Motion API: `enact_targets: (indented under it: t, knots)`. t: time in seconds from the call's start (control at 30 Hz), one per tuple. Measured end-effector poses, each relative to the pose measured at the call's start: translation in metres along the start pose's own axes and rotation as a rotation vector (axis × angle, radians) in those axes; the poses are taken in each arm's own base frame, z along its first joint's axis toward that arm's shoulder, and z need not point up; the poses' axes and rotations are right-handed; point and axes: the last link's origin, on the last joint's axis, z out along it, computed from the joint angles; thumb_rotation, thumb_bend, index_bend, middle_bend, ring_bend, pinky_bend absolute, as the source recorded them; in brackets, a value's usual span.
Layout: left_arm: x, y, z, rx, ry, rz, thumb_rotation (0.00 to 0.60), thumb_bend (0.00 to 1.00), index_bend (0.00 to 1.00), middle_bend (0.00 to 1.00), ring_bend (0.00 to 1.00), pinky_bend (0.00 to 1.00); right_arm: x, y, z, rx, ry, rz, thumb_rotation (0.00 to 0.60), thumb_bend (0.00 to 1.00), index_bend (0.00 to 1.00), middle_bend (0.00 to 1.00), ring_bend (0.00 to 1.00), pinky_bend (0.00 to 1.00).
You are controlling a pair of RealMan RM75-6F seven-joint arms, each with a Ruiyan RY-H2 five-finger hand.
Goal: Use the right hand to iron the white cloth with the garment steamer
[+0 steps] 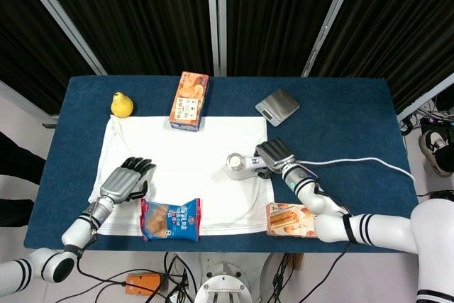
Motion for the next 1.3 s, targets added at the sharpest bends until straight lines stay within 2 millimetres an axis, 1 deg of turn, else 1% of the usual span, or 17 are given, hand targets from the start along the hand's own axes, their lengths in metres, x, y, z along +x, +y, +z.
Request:
enact_targets:
  t: [0.17, 0.23, 0.33, 0.47, 0.53, 0.73, 0.87, 0.97, 1.07, 1.2, 1.3]
  knots:
    - [-0.001, -0.001, -0.001, 0.002, 0.001, -0.003, 0.102, 0.58, 0.11, 0.06, 0.0, 0.0, 0.004, 0.025, 0.002, -0.067, 0.038, 0.029, 0.6, 0.41, 1.0, 0.89, 0.92, 0.65]
    - [-0.001, -0.001, -0.001, 0.002, 0.003, -0.003, 0.102, 0.58, 0.11, 0.06, 0.0, 0.0, 0.006, 0.03, 0.002, -0.075, 0.057, 0.062, 0.6, 0.41, 1.0, 0.89, 0.92, 0.65]
    - [-0.001, -0.001, -0.001, -0.001, 0.006, -0.002, 0.102, 0.58, 0.11, 0.06, 0.0, 0.0, 0.01, 0.032, 0.0, -0.057, 0.088, 0.116, 0.6, 0.41, 1.0, 0.89, 0.92, 0.65]
    - [-0.001, -0.001, -0.001, -0.002, 0.006, 0.002, 0.101, 0.58, 0.11, 0.06, 0.0, 0.0, 0.013, 0.022, -0.002, 0.015, 0.128, 0.151, 0.6, 0.41, 1.0, 0.89, 0.92, 0.65]
    - [-0.001, 0.0, -0.001, -0.002, 0.005, 0.003, 0.099, 0.58, 0.11, 0.06, 0.0, 0.0, 0.013, 0.011, -0.002, 0.068, 0.14, 0.17, 0.6, 0.41, 1.0, 0.89, 0.92, 0.65]
    - [-0.001, 0.0, -0.003, 0.0, 0.009, 0.011, 0.1, 0.58, 0.11, 0.06, 0.0, 0.0, -0.003, -0.028, 0.009, 0.175, 0.127, 0.205, 0.6, 0.41, 1.0, 0.89, 0.92, 0.65]
    - [-0.001, -0.001, -0.004, 0.001, 0.009, 0.016, 0.1, 0.58, 0.11, 0.06, 0.0, 0.0, -0.012, -0.044, 0.021, 0.191, 0.128, 0.194, 0.6, 0.41, 1.0, 0.89, 0.92, 0.65]
    - [-0.001, 0.0, -0.004, 0.001, 0.006, 0.016, 0.1, 0.58, 0.11, 0.06, 0.0, 0.0, -0.015, -0.05, 0.03, 0.179, 0.136, 0.179, 0.6, 0.41, 1.0, 0.89, 0.92, 0.65]
    - [-0.001, 0.001, -0.003, 0.0, 0.005, 0.018, 0.1, 0.58, 0.11, 0.06, 0.0, 0.0, -0.014, -0.05, 0.038, 0.152, 0.149, 0.171, 0.6, 0.41, 1.0, 0.9, 0.92, 0.65]
    - [-0.001, 0.002, -0.002, -0.002, 0.006, 0.016, 0.101, 0.58, 0.11, 0.06, 0.0, 0.0, -0.011, -0.043, 0.044, 0.112, 0.16, 0.176, 0.6, 0.41, 1.0, 0.9, 0.92, 0.65]
    - [0.0, 0.002, -0.002, -0.003, 0.008, 0.017, 0.1, 0.58, 0.11, 0.06, 0.0, 0.0, -0.007, -0.033, 0.048, 0.075, 0.172, 0.184, 0.6, 0.41, 1.0, 0.9, 0.92, 0.65]
